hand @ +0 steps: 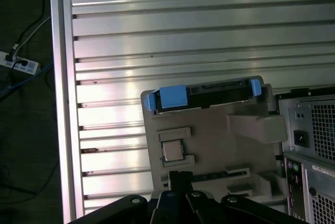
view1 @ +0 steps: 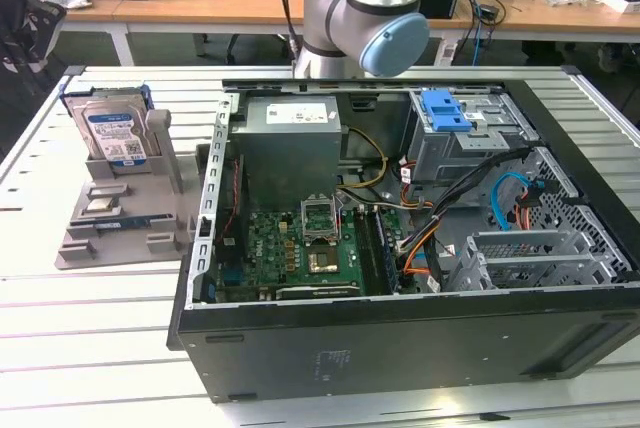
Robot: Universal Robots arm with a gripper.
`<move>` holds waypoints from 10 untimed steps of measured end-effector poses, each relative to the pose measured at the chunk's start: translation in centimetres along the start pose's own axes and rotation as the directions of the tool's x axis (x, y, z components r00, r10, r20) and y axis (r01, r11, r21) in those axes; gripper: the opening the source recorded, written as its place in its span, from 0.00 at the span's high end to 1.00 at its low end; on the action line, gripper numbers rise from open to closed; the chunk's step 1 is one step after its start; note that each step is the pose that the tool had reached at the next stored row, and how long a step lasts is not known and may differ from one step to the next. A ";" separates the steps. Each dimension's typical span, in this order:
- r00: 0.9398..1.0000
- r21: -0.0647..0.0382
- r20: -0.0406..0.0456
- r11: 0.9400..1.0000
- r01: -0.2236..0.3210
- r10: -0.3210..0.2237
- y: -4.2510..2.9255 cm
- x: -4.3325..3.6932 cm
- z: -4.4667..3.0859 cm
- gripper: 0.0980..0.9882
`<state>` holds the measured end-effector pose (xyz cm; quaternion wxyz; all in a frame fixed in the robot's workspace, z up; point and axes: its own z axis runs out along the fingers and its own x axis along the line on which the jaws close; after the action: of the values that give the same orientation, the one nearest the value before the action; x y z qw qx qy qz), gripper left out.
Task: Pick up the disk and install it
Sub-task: 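Reach for the disk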
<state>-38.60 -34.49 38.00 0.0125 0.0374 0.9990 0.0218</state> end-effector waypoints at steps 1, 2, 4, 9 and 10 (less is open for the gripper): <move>1.000 0.000 0.000 1.000 0.000 0.000 -0.02 0.28 -0.01 0.99; 1.000 0.000 0.000 1.000 0.000 0.000 -0.03 0.52 -0.01 0.99; 1.000 0.000 0.000 1.000 0.000 0.000 0.04 0.85 0.01 0.99; 1.000 0.004 0.000 1.000 0.000 0.000 0.31 0.53 0.05 0.99; 1.000 0.005 0.001 1.000 0.000 0.000 0.33 0.35 0.07 0.99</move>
<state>-38.93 -34.13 37.94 0.0126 0.0373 0.9990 0.0191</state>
